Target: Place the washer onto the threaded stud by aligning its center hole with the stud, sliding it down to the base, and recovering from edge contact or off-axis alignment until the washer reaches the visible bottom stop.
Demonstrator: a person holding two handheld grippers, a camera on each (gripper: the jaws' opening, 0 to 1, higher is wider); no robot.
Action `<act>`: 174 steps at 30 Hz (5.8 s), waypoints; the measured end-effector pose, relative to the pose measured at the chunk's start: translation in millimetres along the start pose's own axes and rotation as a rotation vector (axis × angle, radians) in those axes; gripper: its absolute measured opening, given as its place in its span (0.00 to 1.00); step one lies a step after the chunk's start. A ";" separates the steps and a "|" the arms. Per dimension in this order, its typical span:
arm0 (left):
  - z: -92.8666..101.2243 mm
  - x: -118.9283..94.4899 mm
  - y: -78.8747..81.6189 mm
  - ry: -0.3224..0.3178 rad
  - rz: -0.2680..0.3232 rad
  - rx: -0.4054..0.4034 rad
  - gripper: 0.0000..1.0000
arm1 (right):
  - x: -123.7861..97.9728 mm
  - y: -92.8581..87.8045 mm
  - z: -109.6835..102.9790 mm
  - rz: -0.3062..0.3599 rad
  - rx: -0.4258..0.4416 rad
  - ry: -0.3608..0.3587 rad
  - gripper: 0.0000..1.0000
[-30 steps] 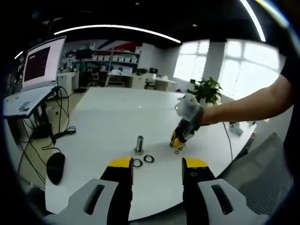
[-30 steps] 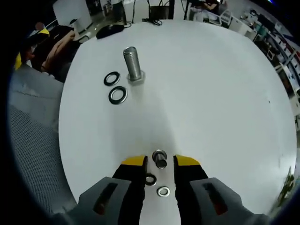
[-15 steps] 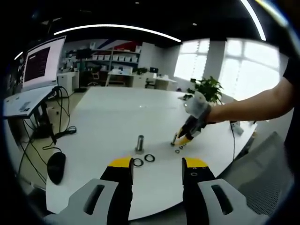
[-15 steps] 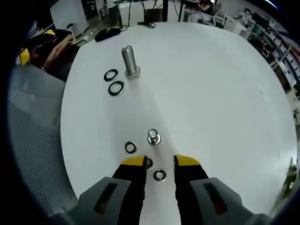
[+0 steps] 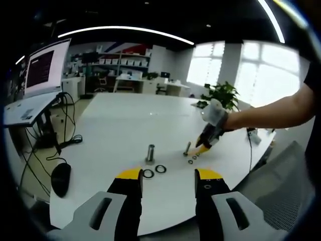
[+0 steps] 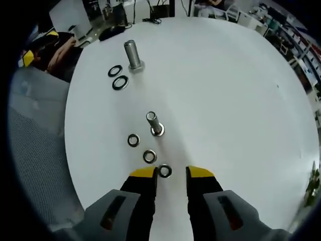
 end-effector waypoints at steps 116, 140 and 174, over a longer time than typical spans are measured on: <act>-0.2 1.9 0.3 -0.017 0.004 -0.012 0.39 | -22.4 66.6 -17.9 0.008 -0.135 0.031 0.13; 0.1 2.7 -1.3 -0.021 -0.020 -0.004 0.38 | 5.8 63.5 -19.2 -0.038 -0.139 0.063 0.13; 0.2 3.1 -1.3 -0.024 -0.023 -0.007 0.38 | 17.7 54.1 -20.0 -0.046 -0.140 0.073 0.19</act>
Point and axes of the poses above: the point that each gripper's makers call its tool centre point, and the gripper's own axes: x roughly forward along the fingers, z roughly to its right, y roughly out of its top, the point moved 10 cm from there along -x, roughly backward along the fingers, and after that the axes turned 5 degrees about z, right-handed, at the moved point
